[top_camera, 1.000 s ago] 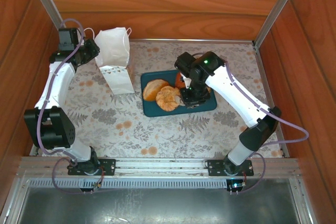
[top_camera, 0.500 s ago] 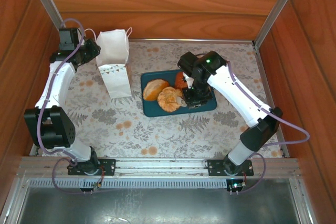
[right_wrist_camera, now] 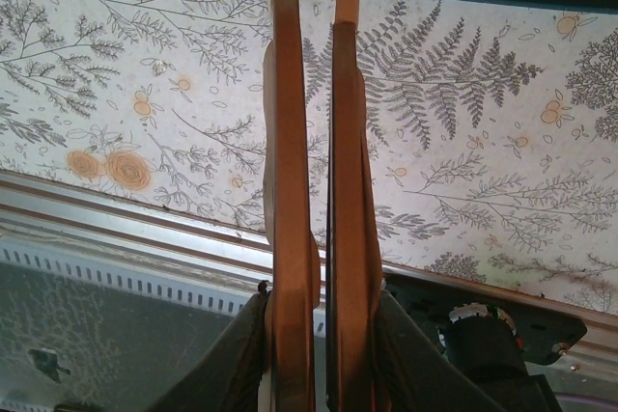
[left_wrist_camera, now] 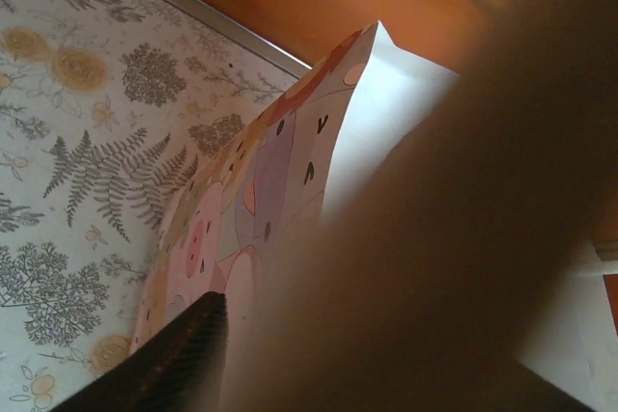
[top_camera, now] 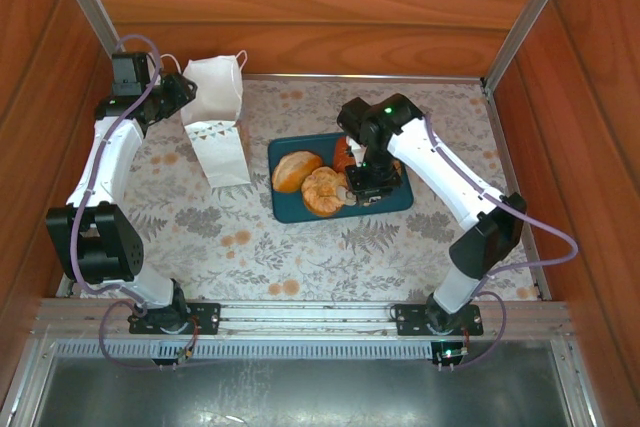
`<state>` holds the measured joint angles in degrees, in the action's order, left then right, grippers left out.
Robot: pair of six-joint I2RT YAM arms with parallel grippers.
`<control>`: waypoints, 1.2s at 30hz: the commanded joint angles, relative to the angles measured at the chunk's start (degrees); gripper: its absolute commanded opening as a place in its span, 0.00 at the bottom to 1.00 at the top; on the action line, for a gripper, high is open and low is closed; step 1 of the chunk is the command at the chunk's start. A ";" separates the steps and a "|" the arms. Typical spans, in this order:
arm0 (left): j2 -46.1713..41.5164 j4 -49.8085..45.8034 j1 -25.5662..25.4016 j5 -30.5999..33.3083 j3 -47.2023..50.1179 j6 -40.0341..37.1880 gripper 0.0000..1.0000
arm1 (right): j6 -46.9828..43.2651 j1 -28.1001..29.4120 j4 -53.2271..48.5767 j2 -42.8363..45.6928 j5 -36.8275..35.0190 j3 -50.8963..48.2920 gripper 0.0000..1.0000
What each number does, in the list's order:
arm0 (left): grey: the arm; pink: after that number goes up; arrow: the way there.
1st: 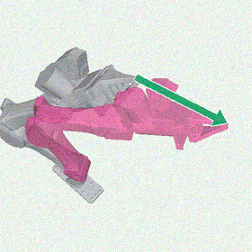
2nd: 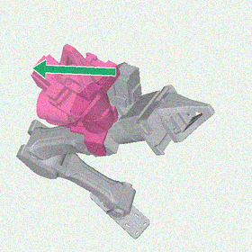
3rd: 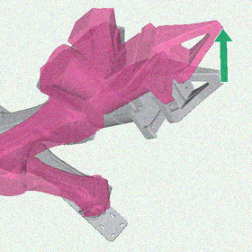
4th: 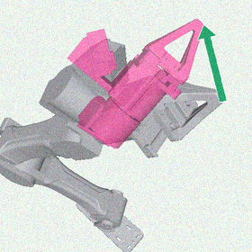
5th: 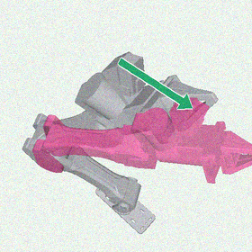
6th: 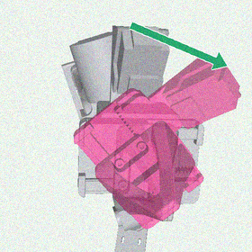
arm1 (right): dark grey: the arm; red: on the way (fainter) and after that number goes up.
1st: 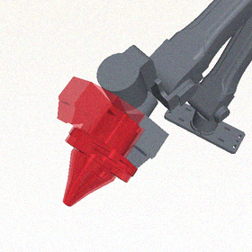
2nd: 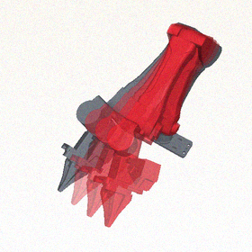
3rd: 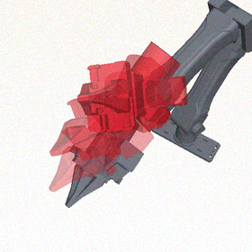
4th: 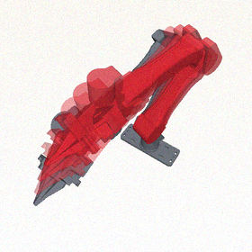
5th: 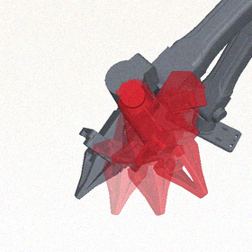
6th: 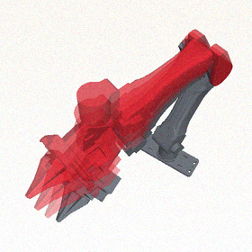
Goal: Take the fake bread out of the paper bag
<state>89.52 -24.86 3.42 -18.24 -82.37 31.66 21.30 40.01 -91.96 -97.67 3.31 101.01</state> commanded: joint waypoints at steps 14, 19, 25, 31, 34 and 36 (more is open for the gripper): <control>-6.61 0.56 0.48 0.69 0.22 -1.89 0.56 | -0.30 -1.92 -9.65 0.47 1.68 3.20 0.36; -7.46 0.56 0.50 0.78 0.21 -2.29 0.56 | 1.06 -2.56 -9.66 3.43 1.06 4.09 0.38; -8.32 0.58 0.46 1.46 0.29 -2.48 0.56 | 2.23 -3.57 -9.68 7.34 -0.08 4.89 0.37; -10.83 0.27 0.54 3.14 0.85 -3.11 0.56 | 3.96 -6.01 -9.65 11.45 -3.54 7.02 0.21; -13.65 -0.13 0.87 4.62 1.65 -3.69 0.56 | 5.34 -7.42 -9.63 13.89 -8.79 7.66 0.14; -16.13 -0.19 0.93 6.10 2.65 -4.11 0.57 | 6.78 -8.01 -9.35 15.22 -14.11 7.97 0.12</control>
<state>77.34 -25.06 3.75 -14.74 -80.71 29.12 25.32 32.88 -91.90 -84.84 -2.85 107.15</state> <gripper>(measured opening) 0.567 0.250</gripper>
